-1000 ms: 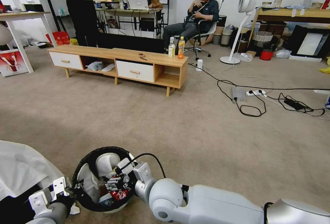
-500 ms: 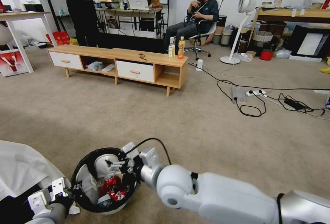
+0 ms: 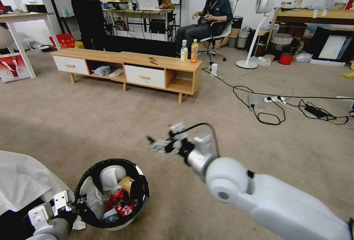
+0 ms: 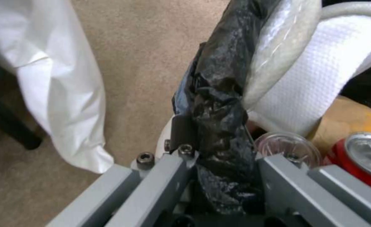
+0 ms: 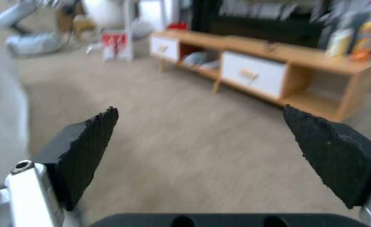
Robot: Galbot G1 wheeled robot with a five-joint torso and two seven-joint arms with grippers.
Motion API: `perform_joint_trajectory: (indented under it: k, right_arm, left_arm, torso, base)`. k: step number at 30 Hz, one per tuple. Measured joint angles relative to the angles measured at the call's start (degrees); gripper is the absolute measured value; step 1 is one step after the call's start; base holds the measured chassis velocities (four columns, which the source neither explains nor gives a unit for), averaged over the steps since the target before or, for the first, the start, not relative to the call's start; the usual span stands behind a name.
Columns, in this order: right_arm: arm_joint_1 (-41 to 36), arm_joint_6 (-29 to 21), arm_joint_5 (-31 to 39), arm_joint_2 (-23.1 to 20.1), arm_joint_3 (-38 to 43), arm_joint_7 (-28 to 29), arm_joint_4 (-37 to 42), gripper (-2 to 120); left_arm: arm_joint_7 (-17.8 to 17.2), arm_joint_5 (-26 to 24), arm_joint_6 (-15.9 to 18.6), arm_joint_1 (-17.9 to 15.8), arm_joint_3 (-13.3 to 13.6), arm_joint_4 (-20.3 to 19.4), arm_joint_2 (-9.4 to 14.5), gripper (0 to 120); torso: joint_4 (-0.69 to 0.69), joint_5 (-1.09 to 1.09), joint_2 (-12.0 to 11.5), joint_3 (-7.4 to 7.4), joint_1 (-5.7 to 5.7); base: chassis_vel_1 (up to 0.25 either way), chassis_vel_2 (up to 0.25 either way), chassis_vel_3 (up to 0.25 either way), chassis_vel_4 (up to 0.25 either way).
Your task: Pick up the trash bin and place the garbage on the floor into it.
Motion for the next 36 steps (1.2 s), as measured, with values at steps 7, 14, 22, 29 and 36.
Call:
perform_joint_trajectory:
  k: [7,14,22,29,36]
  right_arm:
    - [-4.9,4.7,-4.9,-0.9,10.7,-0.8,0.7,100]
    - [-19.3,8.1,-13.0,-1.0,29.9,-1.6,4.6,100]
    - [-37.5,11.9,-23.2,-0.3,47.0,-2.3,9.5,100]
    - [-51.9,14.7,-33.9,4.9,55.4,-4.4,12.7,100]
    - [-61.1,19.2,-47.2,14.8,59.8,-7.4,14.0,100]
  left_arm:
    - [0.2,-0.4,0.0,2.6,-3.3,-3.1,-0.8,3]
    - [0.4,-0.7,0.0,3.9,-4.4,-4.9,-1.4,3]
    - [0.5,0.5,0.0,4.2,-3.0,-5.5,-2.2,3]
    - [1.6,2.9,0.0,4.9,-2.4,-6.0,-2.9,3]
    - [2.3,4.5,0.0,5.4,-1.5,-6.8,-3.3,3]
  torso:
    - [0.03,0.00,0.0,0.00,0.00]
    - [0.01,0.00,0.0,0.00,-0.01]
    - [0.03,0.00,0.0,0.00,0.00]
    - [0.02,0.00,0.0,0.00,-0.01]
    - [0.02,-0.02,0.0,0.00,-0.01]
  base:
    - [0.000,0.000,0.000,0.000]
    - [0.000,0.000,0.000,0.000]
    - [0.000,0.000,0.000,0.000]
    - [0.000,0.000,0.000,0.000]
    - [0.000,0.000,0.000,0.000]
